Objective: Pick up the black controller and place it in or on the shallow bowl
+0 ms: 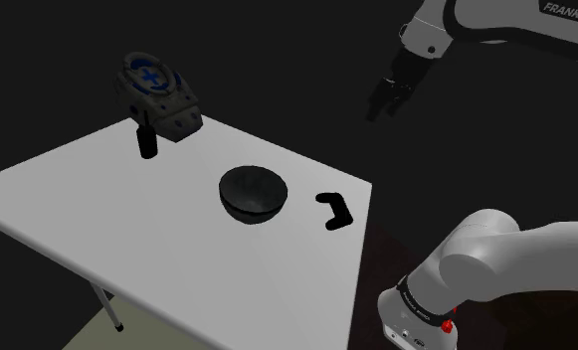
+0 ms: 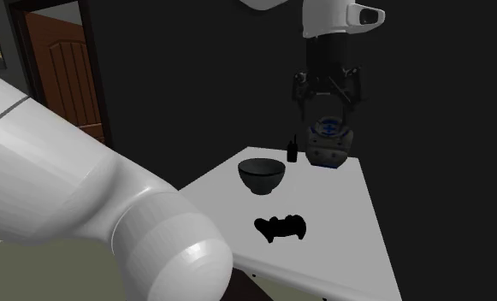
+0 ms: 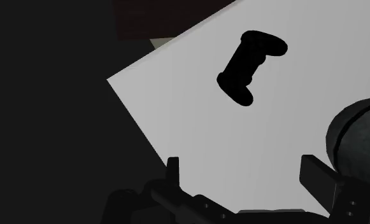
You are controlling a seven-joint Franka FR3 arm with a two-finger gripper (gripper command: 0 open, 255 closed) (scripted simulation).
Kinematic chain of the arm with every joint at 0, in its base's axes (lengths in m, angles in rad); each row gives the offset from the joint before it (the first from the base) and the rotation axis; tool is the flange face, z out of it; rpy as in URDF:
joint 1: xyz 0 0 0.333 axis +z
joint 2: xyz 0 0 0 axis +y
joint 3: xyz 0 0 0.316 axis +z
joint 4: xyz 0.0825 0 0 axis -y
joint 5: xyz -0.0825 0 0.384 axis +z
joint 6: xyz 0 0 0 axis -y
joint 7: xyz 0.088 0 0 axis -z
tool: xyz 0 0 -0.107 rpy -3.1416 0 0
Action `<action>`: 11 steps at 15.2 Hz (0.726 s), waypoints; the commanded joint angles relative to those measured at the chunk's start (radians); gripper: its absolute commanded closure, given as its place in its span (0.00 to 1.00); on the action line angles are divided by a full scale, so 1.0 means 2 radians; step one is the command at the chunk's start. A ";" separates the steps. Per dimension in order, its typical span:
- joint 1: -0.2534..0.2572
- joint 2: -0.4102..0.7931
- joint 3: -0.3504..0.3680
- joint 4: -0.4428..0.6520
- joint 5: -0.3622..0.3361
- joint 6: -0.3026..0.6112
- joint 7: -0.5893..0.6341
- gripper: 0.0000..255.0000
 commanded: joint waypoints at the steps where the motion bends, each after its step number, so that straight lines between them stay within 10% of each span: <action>1: 0.000 0.000 0.000 0.000 0.000 0.000 0.000 0.00; 11: 0.012 -0.044 0.002 -0.196 0.014 0.168 0.006 0.00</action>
